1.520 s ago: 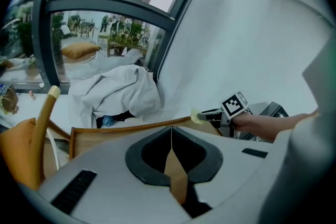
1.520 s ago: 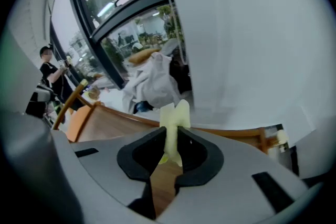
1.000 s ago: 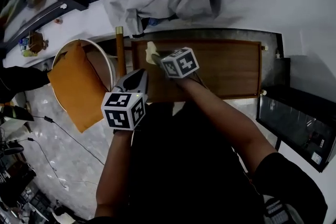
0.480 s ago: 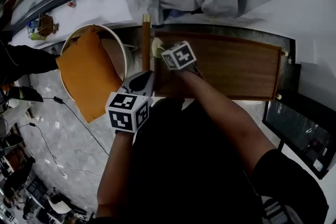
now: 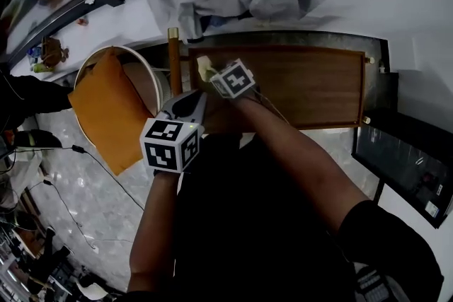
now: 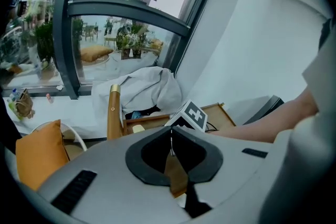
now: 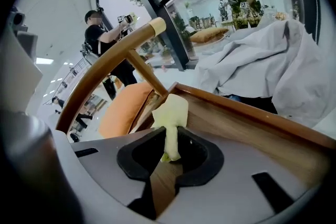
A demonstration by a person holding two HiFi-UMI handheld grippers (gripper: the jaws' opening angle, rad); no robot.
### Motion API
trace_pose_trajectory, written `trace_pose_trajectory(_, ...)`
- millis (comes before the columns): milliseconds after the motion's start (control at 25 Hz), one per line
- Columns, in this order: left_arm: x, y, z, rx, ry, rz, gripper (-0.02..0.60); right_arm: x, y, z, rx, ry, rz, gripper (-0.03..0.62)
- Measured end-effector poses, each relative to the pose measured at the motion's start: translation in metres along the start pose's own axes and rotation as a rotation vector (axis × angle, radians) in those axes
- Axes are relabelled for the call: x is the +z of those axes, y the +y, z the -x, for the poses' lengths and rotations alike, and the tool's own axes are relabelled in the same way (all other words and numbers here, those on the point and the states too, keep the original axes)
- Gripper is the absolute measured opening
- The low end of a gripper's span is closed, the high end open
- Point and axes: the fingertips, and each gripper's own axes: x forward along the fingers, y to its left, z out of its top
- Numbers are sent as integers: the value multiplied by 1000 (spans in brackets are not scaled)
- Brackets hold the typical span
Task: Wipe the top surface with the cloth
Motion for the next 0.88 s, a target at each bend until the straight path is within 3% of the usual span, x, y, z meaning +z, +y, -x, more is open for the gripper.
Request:
trace_pose_trajectory(320,6,-45,-28,-26,27,-27,14,-34,-42,45,-26,22,-24,67)
trace_pose_trajectory(880,17,-142,-90,-119,78,-90,14,-97,-135,138,-144,-10,-129,67)
